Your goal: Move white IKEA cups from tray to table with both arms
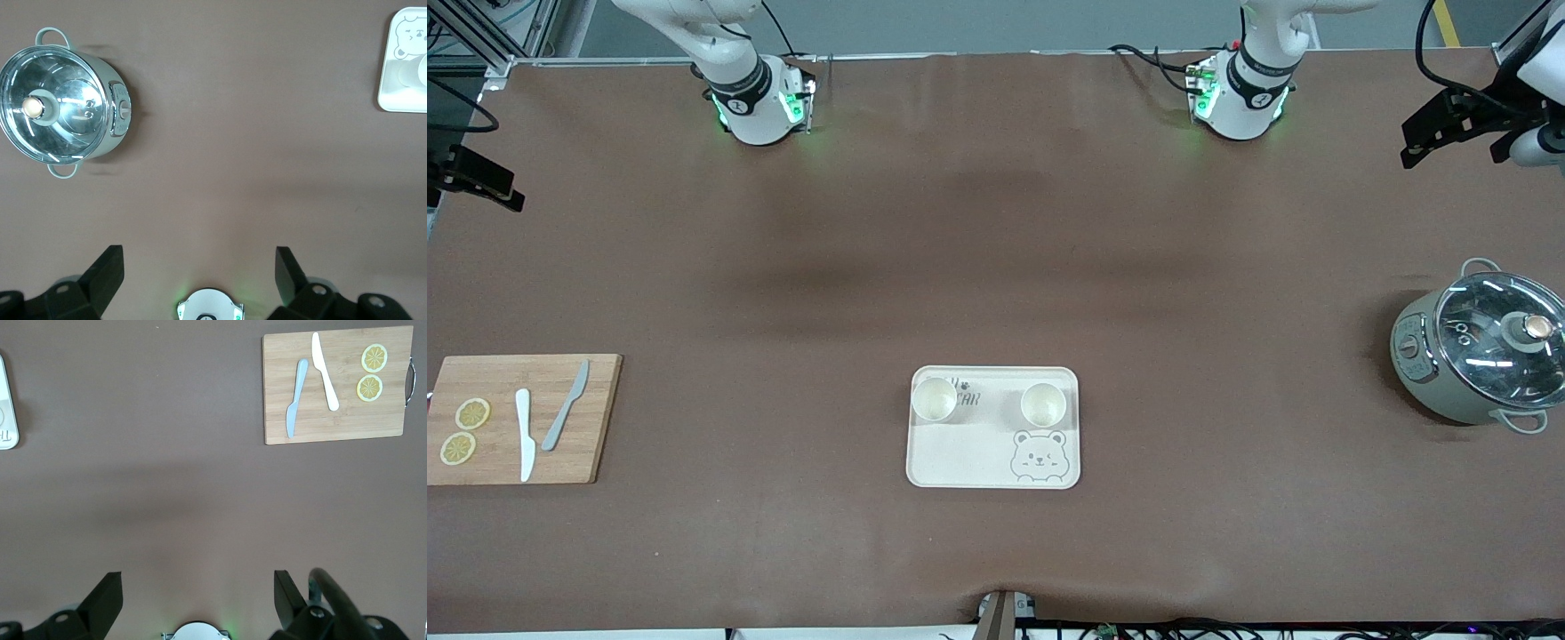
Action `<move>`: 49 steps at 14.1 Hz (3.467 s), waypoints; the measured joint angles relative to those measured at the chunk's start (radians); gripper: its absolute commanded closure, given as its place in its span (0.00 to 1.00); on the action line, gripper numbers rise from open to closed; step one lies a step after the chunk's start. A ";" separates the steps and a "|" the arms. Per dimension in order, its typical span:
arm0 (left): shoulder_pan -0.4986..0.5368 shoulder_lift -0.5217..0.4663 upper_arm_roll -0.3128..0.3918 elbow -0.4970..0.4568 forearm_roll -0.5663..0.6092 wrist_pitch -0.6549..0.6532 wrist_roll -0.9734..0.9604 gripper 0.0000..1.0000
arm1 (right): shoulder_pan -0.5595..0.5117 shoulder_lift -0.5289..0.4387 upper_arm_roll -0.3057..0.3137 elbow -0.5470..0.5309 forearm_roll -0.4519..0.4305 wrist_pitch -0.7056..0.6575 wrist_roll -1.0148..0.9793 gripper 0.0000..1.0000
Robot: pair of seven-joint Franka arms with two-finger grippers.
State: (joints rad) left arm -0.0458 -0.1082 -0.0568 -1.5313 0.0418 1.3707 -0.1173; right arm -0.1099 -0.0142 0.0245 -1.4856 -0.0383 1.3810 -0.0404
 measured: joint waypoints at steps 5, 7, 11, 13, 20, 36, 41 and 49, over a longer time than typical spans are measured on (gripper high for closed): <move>-0.006 0.045 -0.011 0.000 0.000 0.000 0.000 0.00 | 0.000 0.000 0.000 0.000 0.000 0.000 0.000 0.00; -0.011 0.079 -0.045 0.000 0.000 0.009 -0.018 0.00 | 0.000 0.000 0.000 0.000 0.000 0.000 0.000 0.00; -0.017 0.140 -0.106 0.001 0.000 0.076 -0.124 0.00 | -0.001 0.000 0.000 0.000 0.000 0.000 0.000 0.00; -0.017 0.168 -0.125 0.002 0.000 0.108 -0.159 0.00 | -0.001 0.001 0.000 0.000 0.000 0.000 0.000 0.00; -0.079 0.278 -0.162 0.004 0.000 0.205 -0.371 0.00 | -0.002 0.061 0.000 0.002 0.000 0.003 0.000 0.00; -0.231 0.588 -0.164 0.078 0.000 0.585 -0.675 0.00 | -0.091 0.155 -0.005 0.010 0.014 0.047 -0.005 0.00; -0.274 0.672 -0.162 0.080 0.000 0.715 -0.718 0.00 | -0.101 0.245 -0.004 0.009 0.020 0.117 -0.007 0.00; -0.375 0.820 -0.146 0.141 0.095 0.843 -0.897 0.13 | -0.099 0.399 0.003 0.007 0.024 0.287 -0.005 0.00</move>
State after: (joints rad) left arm -0.4212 0.7115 -0.2024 -1.3903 0.1369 2.2137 -1.0144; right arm -0.2088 0.3848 0.0274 -1.4787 -0.0142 1.6680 -0.0453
